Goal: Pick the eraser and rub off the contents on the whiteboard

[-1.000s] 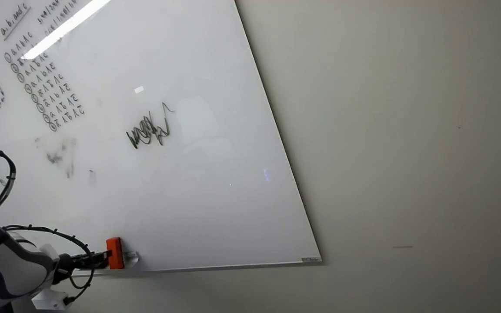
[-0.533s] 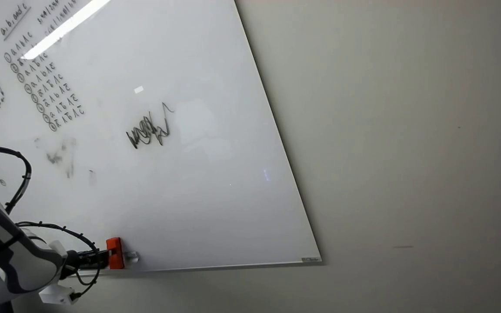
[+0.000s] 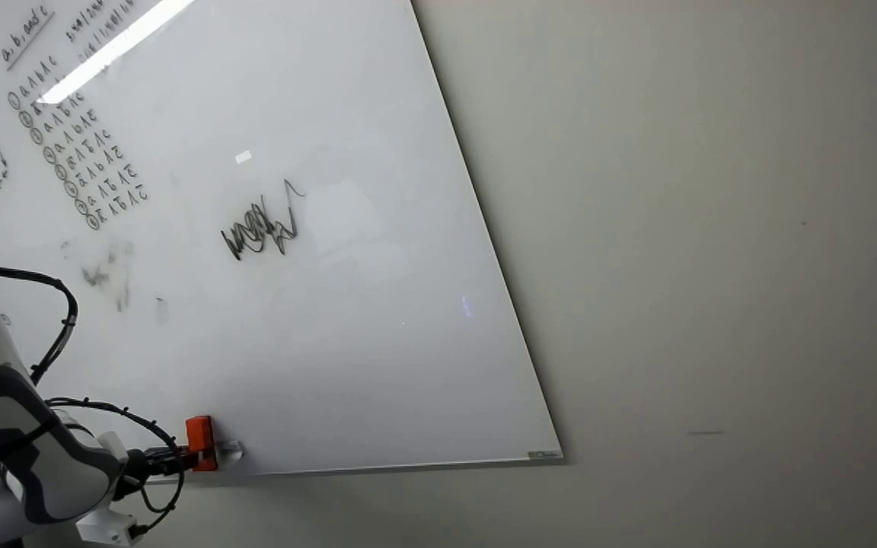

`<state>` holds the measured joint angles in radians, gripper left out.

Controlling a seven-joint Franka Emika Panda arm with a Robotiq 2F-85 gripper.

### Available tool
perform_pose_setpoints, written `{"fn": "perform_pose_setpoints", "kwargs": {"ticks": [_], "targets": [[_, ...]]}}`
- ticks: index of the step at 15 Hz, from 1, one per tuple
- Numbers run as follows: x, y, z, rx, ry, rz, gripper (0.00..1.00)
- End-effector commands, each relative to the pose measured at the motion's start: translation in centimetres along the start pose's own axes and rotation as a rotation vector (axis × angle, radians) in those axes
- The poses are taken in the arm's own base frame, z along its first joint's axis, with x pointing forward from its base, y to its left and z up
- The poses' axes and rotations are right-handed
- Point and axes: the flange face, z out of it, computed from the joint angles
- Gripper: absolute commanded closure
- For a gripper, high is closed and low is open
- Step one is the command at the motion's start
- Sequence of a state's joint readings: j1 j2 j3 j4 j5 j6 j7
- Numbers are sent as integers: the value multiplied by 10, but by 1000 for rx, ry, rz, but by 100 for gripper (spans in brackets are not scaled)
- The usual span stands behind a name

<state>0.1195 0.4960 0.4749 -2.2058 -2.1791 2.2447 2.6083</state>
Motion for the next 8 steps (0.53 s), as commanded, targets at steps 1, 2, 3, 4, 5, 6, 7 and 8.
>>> {"fn": "perform_pose_setpoints", "kwargs": {"ticks": [1, 2, 3, 4, 5, 6, 7, 8], "targets": [[0, -8, 4, -20, 30, 13, 0], [0, -8, 5, -25, 38, 14, 0], [0, -9, 6, -33, 48, 16, 0], [1, -10, 7, -42, 58, 20, 0], [2, -11, 8, -46, 65, 22, 0], [2, -12, 9, -52, 73, 25, 0], [3, -13, 10, -56, 79, 27, 0], [3, -14, 11, -58, 83, 29, 0]]}}
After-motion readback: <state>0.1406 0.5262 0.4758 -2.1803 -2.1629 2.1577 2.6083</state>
